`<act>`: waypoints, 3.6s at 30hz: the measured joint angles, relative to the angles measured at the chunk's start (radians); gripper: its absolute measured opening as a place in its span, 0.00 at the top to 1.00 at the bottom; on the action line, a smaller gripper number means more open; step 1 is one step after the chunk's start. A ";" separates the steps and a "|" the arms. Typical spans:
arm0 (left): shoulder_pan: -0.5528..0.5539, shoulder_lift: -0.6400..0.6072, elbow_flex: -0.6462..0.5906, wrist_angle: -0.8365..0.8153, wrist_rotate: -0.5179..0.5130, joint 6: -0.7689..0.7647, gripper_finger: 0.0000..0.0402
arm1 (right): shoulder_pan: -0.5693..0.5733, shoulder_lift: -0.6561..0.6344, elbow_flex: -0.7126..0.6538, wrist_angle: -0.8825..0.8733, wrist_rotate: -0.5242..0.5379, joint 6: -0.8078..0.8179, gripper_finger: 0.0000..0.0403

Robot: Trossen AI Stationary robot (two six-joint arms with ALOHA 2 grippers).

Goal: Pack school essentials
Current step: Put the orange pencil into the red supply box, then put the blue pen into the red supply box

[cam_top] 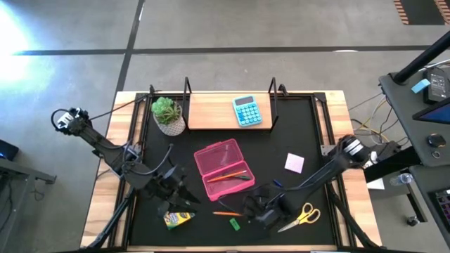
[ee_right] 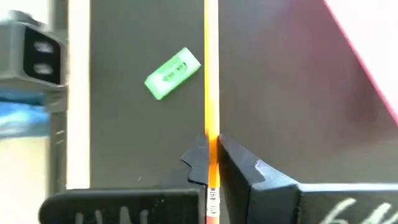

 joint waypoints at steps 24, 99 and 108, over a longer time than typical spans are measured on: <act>0.002 -0.019 0.000 0.002 -0.075 0.052 0.61 | -0.354 -0.214 0.001 -0.243 -0.033 -0.554 0.97; 0.048 -0.062 -0.008 -0.064 -0.089 0.129 0.61 | -0.409 -0.260 -0.035 -0.428 -0.110 -0.017 0.71; 0.048 -0.062 -0.008 -0.061 -0.089 0.122 0.61 | -0.267 -0.285 -0.150 -0.484 -0.147 0.250 0.66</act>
